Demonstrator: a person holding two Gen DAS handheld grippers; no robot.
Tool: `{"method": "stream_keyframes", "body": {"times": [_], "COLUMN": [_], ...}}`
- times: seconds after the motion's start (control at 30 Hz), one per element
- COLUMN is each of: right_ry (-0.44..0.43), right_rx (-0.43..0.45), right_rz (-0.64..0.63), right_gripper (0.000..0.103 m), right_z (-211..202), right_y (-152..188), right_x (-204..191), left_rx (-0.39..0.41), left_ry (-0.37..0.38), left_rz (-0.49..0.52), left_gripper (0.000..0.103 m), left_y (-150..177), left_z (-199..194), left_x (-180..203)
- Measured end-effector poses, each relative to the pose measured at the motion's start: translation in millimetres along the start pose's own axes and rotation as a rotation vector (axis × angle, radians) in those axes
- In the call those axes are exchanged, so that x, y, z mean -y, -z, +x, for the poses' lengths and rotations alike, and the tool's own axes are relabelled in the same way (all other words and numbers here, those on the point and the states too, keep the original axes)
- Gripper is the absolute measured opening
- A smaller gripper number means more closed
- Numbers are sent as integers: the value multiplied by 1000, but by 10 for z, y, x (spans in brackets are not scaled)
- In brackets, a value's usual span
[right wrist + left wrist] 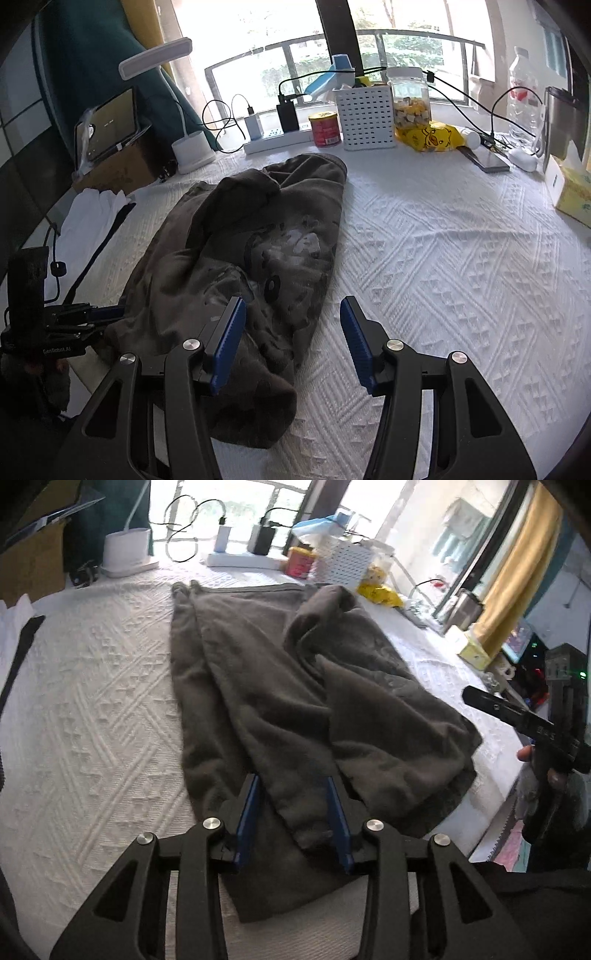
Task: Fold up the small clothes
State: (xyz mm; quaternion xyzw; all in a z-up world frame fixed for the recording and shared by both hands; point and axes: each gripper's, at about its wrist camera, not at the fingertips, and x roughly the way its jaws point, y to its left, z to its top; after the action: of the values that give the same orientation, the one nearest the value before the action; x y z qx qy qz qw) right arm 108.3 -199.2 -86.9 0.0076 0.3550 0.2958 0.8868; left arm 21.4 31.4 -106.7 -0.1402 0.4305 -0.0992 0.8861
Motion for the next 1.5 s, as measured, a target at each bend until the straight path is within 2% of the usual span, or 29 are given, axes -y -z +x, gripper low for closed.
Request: {"method": "stream_keyframes", "body": {"times": [0.03, 0.07, 0.17, 0.33, 0.53, 0.67, 0.73, 0.87, 0.93, 0.97, 1.0, 1.03, 1.27, 1.3, 1.37, 1.5], "right_ry": [0, 1, 5, 1, -12, -16, -13, -6, -3, 0, 3, 6, 27, 28, 32, 32], "right_rx": [1, 1, 0, -20, -72, -107, -116, -94, -85, -85, -89, -94, -122, -127, -119, -126], "right_rz": [1, 3, 3, -1, -43, -82, -99, -103, -99, -97, -98, -100, -94, -90, -99, -120], "right_gripper": [56, 56, 56, 56, 56, 56, 56, 56, 56, 56, 56, 56, 56, 56, 56, 56], "right_z": [-5, -9, -16, 36, 173, 249, 271, 250, 240, 244, 251, 258, 255, 255, 231, 189], "right_y": [5, 10, 22, 42, 96, 140, 155, 127, 110, 112, 122, 138, 308, 338, 394, 451], "right_x": [3, 8, 9, 5, -84, -157, -182, -198, -181, -171, -163, -159, -99, -87, -91, -139], "left_rx": [14, 16, 53, 81, 30, 9, -13, 67, 102, 107, 102, 91, -45, -52, -60, -43], "left_ry": [9, 6, 13, -29, -83, -71, -78, -106, -102, -89, -76, -64, 7, 13, 27, 51], "left_rz": [1, 3, 0, 12, 10, -5, 4, 27, 28, 27, 28, 33, 70, 83, 101, 73], "left_gripper": [23, 2, 2, 2, 2, 2, 2, 3, 9, 22, 36, 39, 39, 31, 4, 2], "left_y": [16, 27, 6, -61, -11, 9, -16, -144, -219, -243, -253, -258, -107, -59, -8, 11], "left_z": [-1, 4, -115, -377, -354, -326, -318, -515, -562, -549, -508, -447, 21, 39, 20, -169], "left_x": [1, 3, -10, -96, -248, -292, -258, -137, -107, -98, -82, -60, 109, 120, 133, 53]}}
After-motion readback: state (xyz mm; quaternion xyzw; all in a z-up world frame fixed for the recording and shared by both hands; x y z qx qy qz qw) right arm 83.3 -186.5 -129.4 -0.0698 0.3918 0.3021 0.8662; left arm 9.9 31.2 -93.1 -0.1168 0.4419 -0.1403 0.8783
